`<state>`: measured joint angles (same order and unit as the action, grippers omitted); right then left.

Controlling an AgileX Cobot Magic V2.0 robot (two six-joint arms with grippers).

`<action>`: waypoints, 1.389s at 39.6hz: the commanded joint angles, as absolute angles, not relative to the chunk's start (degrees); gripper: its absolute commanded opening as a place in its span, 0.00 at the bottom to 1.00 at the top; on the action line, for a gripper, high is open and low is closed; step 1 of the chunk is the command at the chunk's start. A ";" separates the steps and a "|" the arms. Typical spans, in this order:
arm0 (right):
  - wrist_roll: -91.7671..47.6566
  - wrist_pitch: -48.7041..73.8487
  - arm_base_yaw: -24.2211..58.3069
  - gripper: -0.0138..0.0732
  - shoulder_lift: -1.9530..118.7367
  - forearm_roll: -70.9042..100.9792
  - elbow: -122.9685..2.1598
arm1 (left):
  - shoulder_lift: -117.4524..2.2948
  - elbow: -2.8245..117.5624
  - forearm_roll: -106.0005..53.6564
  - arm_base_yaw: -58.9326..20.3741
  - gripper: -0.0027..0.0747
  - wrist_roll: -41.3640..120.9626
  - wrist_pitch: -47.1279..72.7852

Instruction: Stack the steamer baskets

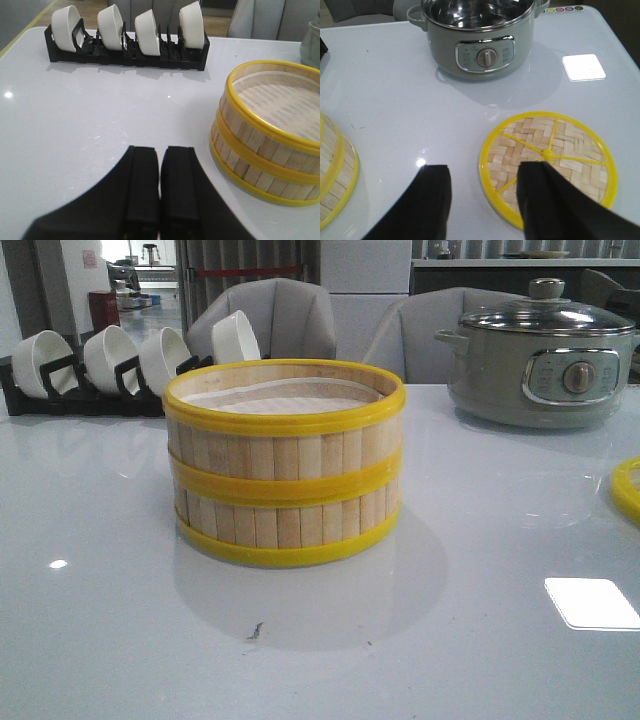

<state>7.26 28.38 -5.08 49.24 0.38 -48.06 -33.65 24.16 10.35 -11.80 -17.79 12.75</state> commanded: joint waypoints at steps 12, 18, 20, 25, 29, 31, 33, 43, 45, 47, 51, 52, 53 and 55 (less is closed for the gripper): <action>6.84 27.05 -5.03 0.25 48.99 0.31 -47.99 | -33.57 25.69 10.32 -11.41 0.16 -18.07 8.47; 6.84 28.22 -5.03 0.22 48.99 0.31 -45.99 | -33.57 25.69 10.32 -11.41 0.16 -18.07 8.47; 6.84 28.38 -5.03 0.22 48.99 0.35 -45.27 | -33.57 25.69 10.32 -11.41 0.16 -18.07 8.47; 6.84 30.35 -4.07 0.22 48.99 0.35 -44.41 | -33.57 25.69 10.32 -11.41 0.16 -18.07 8.47; 6.84 32.61 -3.38 0.23 48.99 0.35 -44.34 | -33.57 25.69 10.32 -11.41 0.16 -18.07 8.47; 6.84 33.38 -3.32 0.25 48.99 0.35 -44.34 | -33.57 25.69 10.32 -11.41 0.16 -18.07 8.47; 6.80 33.97 -3.32 0.29 48.99 0.35 -44.34 | -33.57 25.69 10.32 -11.41 0.16 -18.07 8.47; 6.80 37.02 -3.32 0.60 48.99 0.35 -44.34 | -33.57 25.69 10.32 -11.41 0.16 -18.07 8.47; 6.80 37.29 -3.32 0.59 48.99 0.00 -44.34 | -33.57 25.69 10.32 -11.41 0.16 -18.07 8.47; 6.80 37.29 -3.37 0.59 48.99 0.00 -44.34 | -33.57 25.69 10.32 -11.41 0.16 -18.07 8.47; 6.80 36.30 -3.50 0.59 50.38 0.00 -44.34 | -33.57 25.69 10.32 -11.41 0.16 -18.07 8.47; 6.80 35.99 -3.50 0.59 51.06 0.00 -44.34 | -33.57 25.69 10.32 -11.41 0.16 -18.07 8.47; 6.80 35.43 -3.56 0.59 51.89 -0.30 -44.42 | -33.57 25.69 10.32 -11.41 0.16 -18.07 8.47; 6.80 34.78 -4.19 0.59 53.74 -0.30 -44.95 | -33.57 25.69 10.32 -11.41 0.16 -18.07 8.47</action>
